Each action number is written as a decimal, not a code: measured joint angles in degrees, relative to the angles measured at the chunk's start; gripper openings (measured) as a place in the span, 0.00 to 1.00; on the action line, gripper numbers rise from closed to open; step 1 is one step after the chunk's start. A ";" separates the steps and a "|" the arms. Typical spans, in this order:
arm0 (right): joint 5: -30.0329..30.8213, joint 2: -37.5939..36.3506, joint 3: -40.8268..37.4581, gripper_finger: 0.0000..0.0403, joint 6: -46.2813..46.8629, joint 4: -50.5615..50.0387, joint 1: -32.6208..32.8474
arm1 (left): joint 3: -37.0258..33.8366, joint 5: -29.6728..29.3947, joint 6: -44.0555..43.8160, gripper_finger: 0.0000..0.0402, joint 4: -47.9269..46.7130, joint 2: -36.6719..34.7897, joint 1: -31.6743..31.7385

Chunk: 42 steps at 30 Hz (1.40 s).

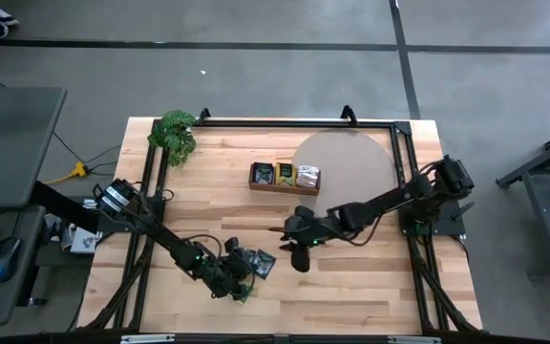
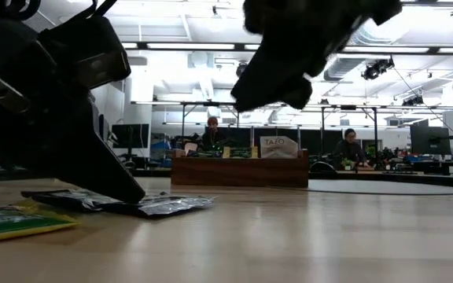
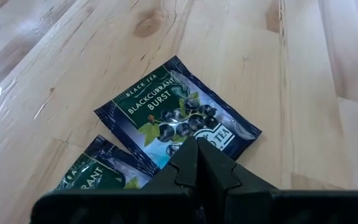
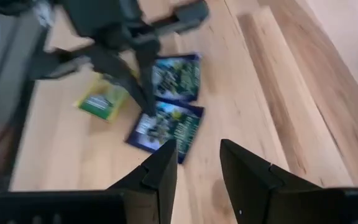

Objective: Pick & Place Tea
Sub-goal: Put the violet tea bag into the left section of the wooden organizer

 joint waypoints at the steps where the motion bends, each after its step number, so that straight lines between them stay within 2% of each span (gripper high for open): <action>1: -0.11 0.83 1.39 0.29 0.17 -1.99 -0.13 | 0.00 0.00 0.58 0.00 -0.05 0.00 0.00; 6: -2.47 6.34 6.30 0.29 3.78 -7.44 -0.70 | 0.00 -0.15 3.10 0.00 -0.29 0.00 0.00; 10: -6.97 9.37 7.72 0.29 7.28 -7.94 -2.07 | 0.50 -2.43 3.78 0.00 0.43 2.43 0.18; 21: -10.79 10.31 8.04 0.30 11.00 -8.52 -4.06 | 5.44 -5.77 8.83 0.00 -0.66 6.45 0.43; 34: -12.88 12.36 7.06 0.48 15.93 -7.67 -3.95 | 5.70 -6.44 9.15 0.00 0.38 7.80 1.03; 42: -13.95 13.00 7.06 0.49 19.44 -9.38 -3.97 | 5.77 -7.06 9.15 0.00 1.24 8.50 1.09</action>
